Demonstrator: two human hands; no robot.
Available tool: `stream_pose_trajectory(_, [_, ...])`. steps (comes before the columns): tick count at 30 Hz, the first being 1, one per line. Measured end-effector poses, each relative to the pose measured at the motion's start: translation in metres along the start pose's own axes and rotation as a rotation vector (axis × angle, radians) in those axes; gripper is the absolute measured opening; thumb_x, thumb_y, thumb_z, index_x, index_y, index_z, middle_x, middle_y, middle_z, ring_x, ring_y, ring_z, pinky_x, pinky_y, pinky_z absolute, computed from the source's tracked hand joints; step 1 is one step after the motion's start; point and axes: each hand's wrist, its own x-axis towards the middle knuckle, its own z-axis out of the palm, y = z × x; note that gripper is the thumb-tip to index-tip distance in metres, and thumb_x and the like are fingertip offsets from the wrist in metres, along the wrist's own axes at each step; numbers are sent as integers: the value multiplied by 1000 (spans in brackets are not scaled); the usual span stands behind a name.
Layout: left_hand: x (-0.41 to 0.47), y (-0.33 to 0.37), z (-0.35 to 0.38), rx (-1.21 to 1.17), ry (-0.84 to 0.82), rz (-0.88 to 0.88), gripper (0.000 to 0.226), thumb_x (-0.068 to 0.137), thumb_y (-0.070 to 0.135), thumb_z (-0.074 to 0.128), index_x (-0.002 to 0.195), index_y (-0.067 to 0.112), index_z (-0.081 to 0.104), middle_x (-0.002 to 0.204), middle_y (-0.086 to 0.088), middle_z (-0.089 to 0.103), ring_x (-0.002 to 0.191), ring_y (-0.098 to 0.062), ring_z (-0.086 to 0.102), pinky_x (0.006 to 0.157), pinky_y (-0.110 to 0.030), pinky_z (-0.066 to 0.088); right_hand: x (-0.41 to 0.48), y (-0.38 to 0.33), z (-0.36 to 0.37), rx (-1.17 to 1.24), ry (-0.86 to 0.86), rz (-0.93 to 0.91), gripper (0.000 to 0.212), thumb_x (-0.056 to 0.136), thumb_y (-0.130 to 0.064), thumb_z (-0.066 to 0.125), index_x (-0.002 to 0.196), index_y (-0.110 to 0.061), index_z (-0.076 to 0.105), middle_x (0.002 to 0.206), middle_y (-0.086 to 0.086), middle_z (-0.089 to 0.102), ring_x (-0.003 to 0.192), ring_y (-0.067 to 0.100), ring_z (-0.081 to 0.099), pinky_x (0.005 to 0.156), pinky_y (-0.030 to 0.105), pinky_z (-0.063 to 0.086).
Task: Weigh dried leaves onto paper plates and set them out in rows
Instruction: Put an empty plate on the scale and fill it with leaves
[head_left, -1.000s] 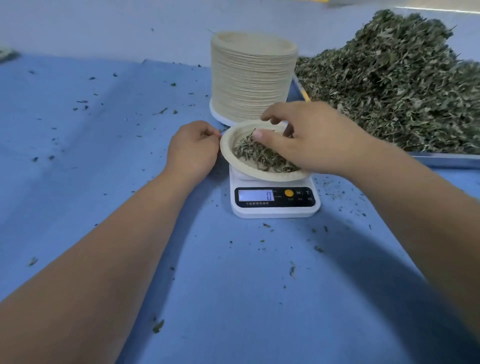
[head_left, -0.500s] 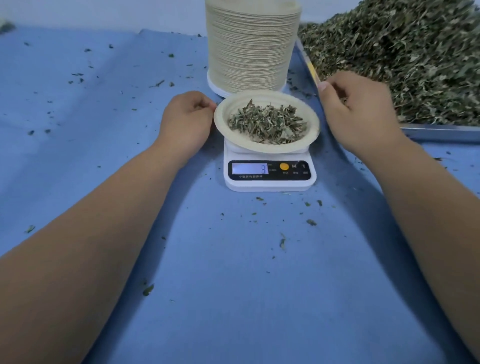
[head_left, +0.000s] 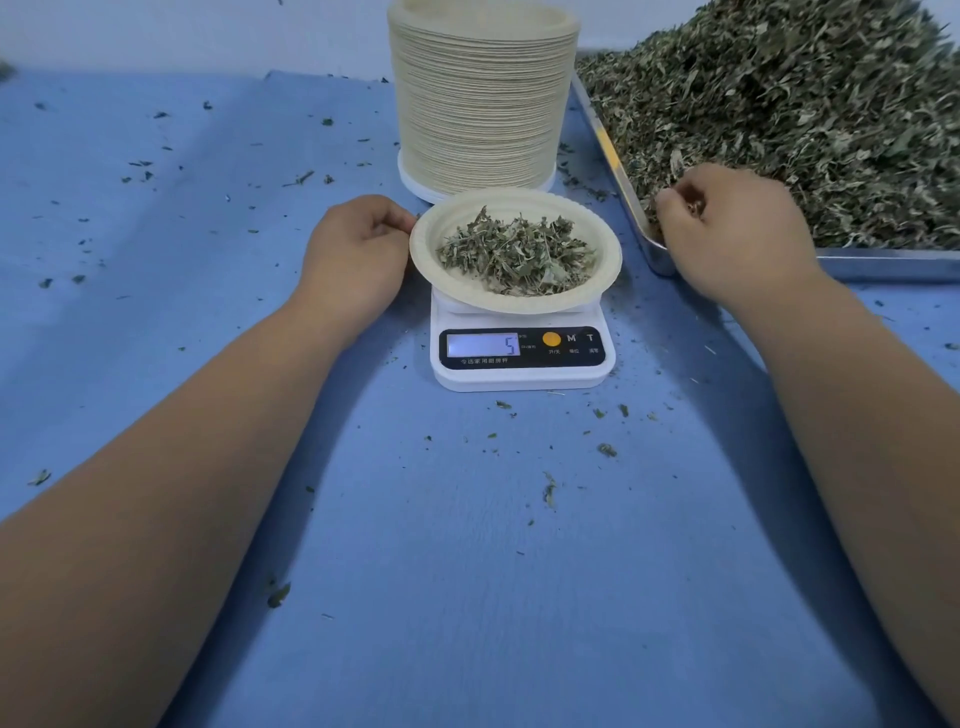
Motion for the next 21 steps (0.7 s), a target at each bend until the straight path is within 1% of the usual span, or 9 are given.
stream_pose_trajectory(3, [1,-1,0,19,8,-5,26,75,10,50,78,24,73,62,5,65,67,-17,59,72,-39,54,3,11,-4,-171,-84,108,61,96,-65,23,93,-15,58,81,10,54,92,39,56,90,52,42])
stream_pose_trajectory(4, [1,-1,0,20,8,-4,26,75,10,50,79,24,73,64,4,66,68,-17,60,72,-39,54,5,14,-6,-242,-153,164,75,92,-75,13,98,-16,59,91,15,58,102,42,56,96,56,40])
stream_pose_trajectory(5, [1,-1,0,20,7,-4,26,75,10,50,79,24,73,65,3,67,69,-17,60,73,-39,54,8,18,-9,-308,-247,235,92,85,-85,3,112,-18,60,110,20,61,116,44,54,101,61,36])
stream_pose_trajectory(7, [2,-2,1,21,7,-3,26,76,9,51,79,24,73,64,3,66,69,-17,60,72,-39,54,12,25,-17,-382,-426,368,121,66,-98,-12,143,-28,48,149,20,46,137,47,39,108,65,29])
stream_pose_trajectory(9, [2,-2,1,28,10,1,26,77,9,51,79,24,73,65,2,66,68,-17,58,69,-38,51,14,30,-22,-385,-506,411,132,53,-103,-17,152,-33,37,160,15,34,144,46,31,111,66,26])
stream_pose_trajectory(11, [1,-2,1,30,11,8,25,77,10,52,80,24,73,65,2,65,67,-17,56,66,-37,47,16,32,-22,-383,-541,387,136,50,-103,-19,154,-33,36,161,12,35,145,43,32,113,65,27])
stream_pose_trajectory(15, [1,-4,2,29,12,20,28,78,9,51,78,26,73,68,-1,68,66,-15,56,65,-34,46,15,36,-18,-361,-504,270,122,70,-94,-14,145,-21,49,149,17,50,134,42,46,105,57,39])
stream_pose_trajectory(18, [2,-5,0,30,7,18,32,80,7,49,79,28,73,82,-16,73,71,-22,58,69,-39,47,12,42,-14,-315,-394,140,97,90,-82,0,113,-12,64,109,17,65,101,38,59,81,46,45])
stream_pose_trajectory(21, [1,-4,0,18,2,13,31,79,9,49,80,28,73,82,-13,74,72,-21,60,71,-39,49,11,36,-10,-234,-305,62,76,99,-72,15,80,-14,60,78,12,59,73,30,53,65,37,41])
